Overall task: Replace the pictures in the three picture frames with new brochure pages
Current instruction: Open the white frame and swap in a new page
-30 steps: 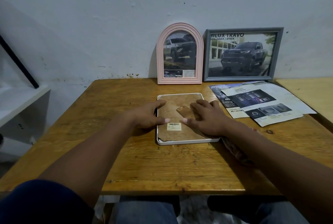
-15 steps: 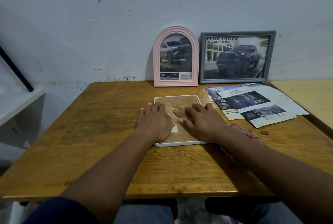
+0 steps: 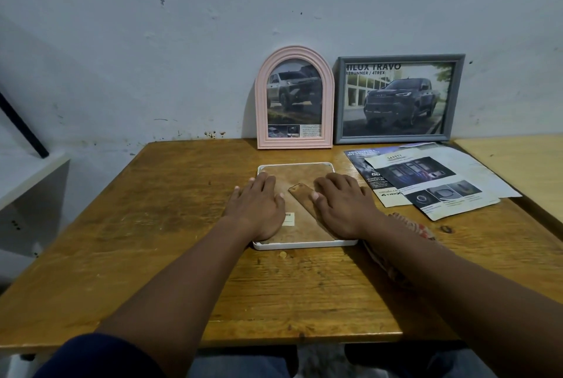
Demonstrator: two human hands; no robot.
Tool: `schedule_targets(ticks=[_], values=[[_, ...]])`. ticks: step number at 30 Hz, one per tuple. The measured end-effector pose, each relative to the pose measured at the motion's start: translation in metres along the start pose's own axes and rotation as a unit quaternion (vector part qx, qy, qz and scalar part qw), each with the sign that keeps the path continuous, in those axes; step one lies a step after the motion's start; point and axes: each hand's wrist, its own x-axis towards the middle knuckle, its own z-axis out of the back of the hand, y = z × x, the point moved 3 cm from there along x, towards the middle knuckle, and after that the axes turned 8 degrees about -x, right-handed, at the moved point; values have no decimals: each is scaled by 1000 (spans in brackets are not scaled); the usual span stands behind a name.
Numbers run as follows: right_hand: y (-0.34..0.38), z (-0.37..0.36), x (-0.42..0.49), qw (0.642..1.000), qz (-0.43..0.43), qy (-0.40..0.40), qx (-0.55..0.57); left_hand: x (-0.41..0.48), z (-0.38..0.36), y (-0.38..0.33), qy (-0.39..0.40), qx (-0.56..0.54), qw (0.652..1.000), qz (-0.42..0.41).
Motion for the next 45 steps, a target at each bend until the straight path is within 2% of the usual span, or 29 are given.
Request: schedule_targets(ticks=[8,13,17,20,22,25,26,28,29,31,33,35,36,38,41,45], values=[[1,-1,-4,999,-9,-26,-29,2,-1,0,3,-3,1000,-1],[-4,5,-6,994,-104,-34,-5,-2,3,-3,-88,26,996,-7],[-8,13,3,977,-141,-39,157,-2,4,-6,-117,10,993,-21],[-13,25,6,939,-164,-73,294,0,6,-4,-102,-57,993,-31],[-16,42,6,904,-166,-124,375,1,12,-8,-94,-118,988,-35],[-22,81,9,870,-140,-200,428,3,19,-22,-14,-234,972,2],[-23,94,11,866,-123,-215,434,2,21,-28,30,-310,950,24],[-18,118,13,868,-86,-215,439,3,26,-38,87,-454,885,61],[-14,127,14,872,-67,-204,440,4,34,-40,79,-485,868,71],[1,138,16,885,-26,-176,431,8,58,-37,6,-491,868,71],[20,141,18,895,10,-147,420,7,86,-28,-49,-534,842,65],[37,135,19,900,31,-128,415,4,108,-16,-45,-595,800,64],[44,131,20,900,39,-124,415,0,116,-11,-32,-604,794,63],[54,120,20,905,45,-115,408,-8,125,-2,-16,-566,822,62],[55,89,21,933,9,-65,355,-16,119,12,-32,-478,875,77],[40,37,11,972,-40,4,230,-19,84,22,-43,-463,879,103]])
